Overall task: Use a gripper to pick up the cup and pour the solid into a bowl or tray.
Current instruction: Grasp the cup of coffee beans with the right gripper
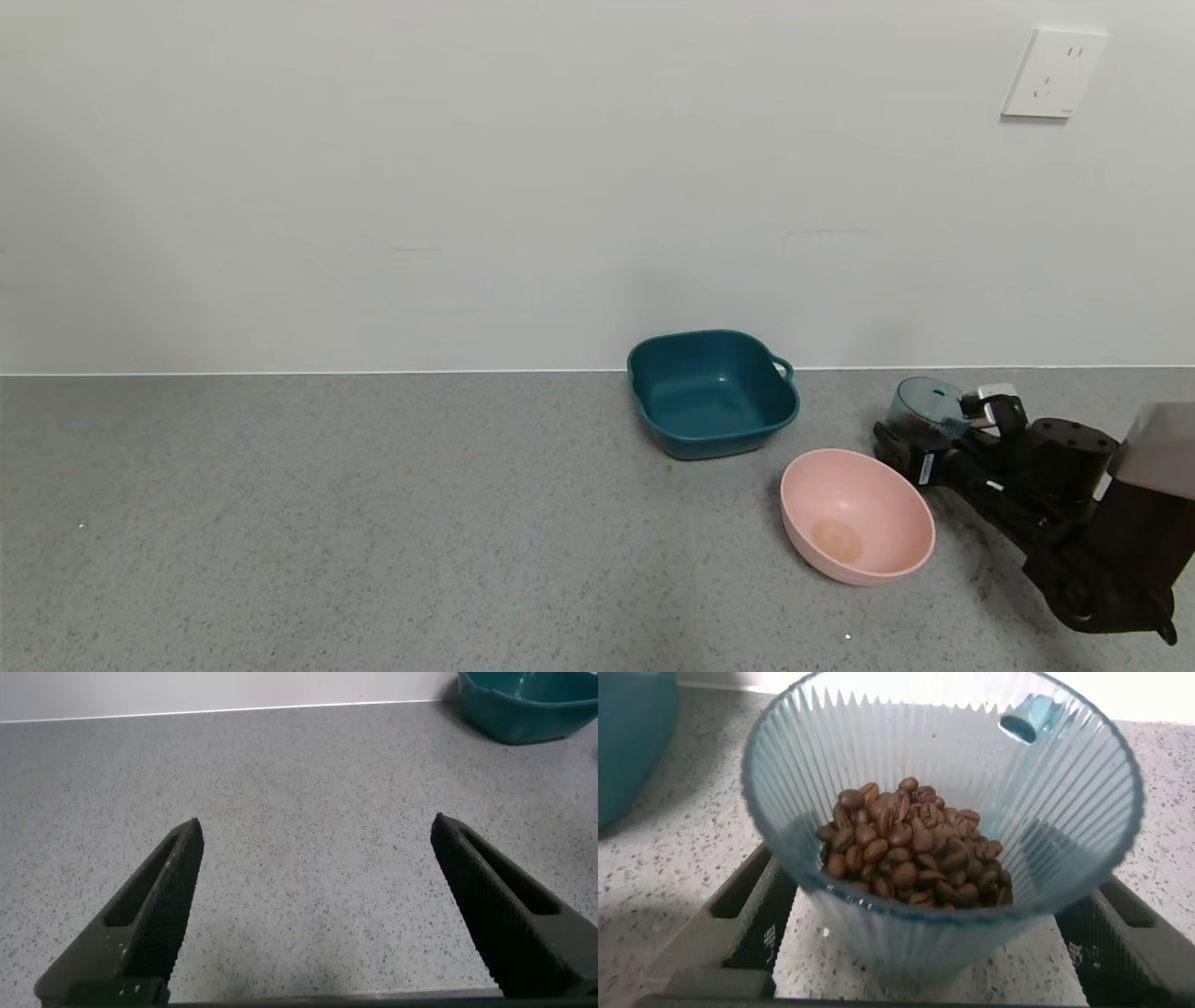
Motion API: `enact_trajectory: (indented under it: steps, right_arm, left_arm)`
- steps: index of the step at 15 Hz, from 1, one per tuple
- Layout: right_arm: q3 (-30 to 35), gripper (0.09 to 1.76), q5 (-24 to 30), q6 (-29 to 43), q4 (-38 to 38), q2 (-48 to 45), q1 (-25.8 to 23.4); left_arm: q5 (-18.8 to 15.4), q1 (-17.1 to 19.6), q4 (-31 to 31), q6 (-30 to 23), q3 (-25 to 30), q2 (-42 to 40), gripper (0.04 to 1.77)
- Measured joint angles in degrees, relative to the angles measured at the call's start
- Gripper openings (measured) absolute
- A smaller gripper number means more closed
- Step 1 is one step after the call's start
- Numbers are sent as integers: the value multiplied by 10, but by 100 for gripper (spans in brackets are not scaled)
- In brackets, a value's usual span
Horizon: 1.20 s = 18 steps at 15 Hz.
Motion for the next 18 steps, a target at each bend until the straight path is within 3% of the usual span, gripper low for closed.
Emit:
enact_trajectory:
  steps: [4,7,18]
  right_arm:
    - [-8,171,-1,0,0,7,3]
    - [-9,139,-5,0,0,9,6]
    - [-7,137,-4,-1,1,3,4]
  left_arm:
    - [0,0,0,0,0,0,175]
    - [0,0,0,0,0,0,175]
    - [0,0,0,0,0,0,175]
